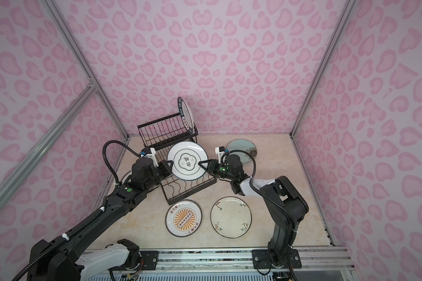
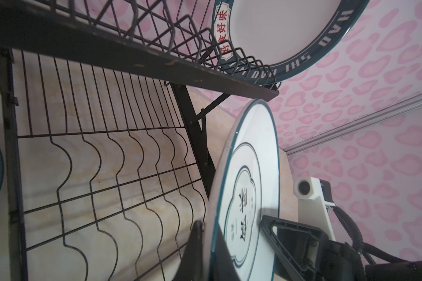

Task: Load plates into a dish rack
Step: Pick up the plate from the center of the table.

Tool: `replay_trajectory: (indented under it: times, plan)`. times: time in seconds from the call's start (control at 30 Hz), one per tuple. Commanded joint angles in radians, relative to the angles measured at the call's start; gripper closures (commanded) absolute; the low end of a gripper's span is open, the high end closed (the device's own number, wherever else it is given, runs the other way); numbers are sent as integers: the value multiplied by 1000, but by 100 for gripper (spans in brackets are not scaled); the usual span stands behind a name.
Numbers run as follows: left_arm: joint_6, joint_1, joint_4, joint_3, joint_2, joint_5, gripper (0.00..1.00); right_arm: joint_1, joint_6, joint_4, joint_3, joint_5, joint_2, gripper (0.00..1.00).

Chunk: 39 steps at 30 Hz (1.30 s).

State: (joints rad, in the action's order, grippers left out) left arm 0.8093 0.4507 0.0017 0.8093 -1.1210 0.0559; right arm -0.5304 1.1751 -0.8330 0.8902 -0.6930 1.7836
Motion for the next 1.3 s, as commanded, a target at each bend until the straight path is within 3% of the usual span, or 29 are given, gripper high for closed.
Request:
replay_trajectory:
  times: [0.0,0.17,0.5,0.6,0.73,1.0,1.27]
  plan:
    - [-13,0,39,-1,7,-21,96,-5,-7,-34,14,-1,-12,84]
    - [-19,0,8,15,-5,-24,96,-3,-44,39,30,6,-33,100]
    - [-25,-1,-47,44,-12,-13,89,-3,-233,321,88,62,-129,100]
    - [-36,-6,-61,42,3,6,96,-6,-335,458,124,113,-182,100]
    - [-44,-12,-61,23,39,37,97,-13,-457,621,181,182,-247,100]
    - [-59,-32,-141,32,109,104,68,-24,-613,797,285,287,-297,100]
    - [-89,-39,-203,52,139,135,65,-48,-676,849,362,338,-279,100]
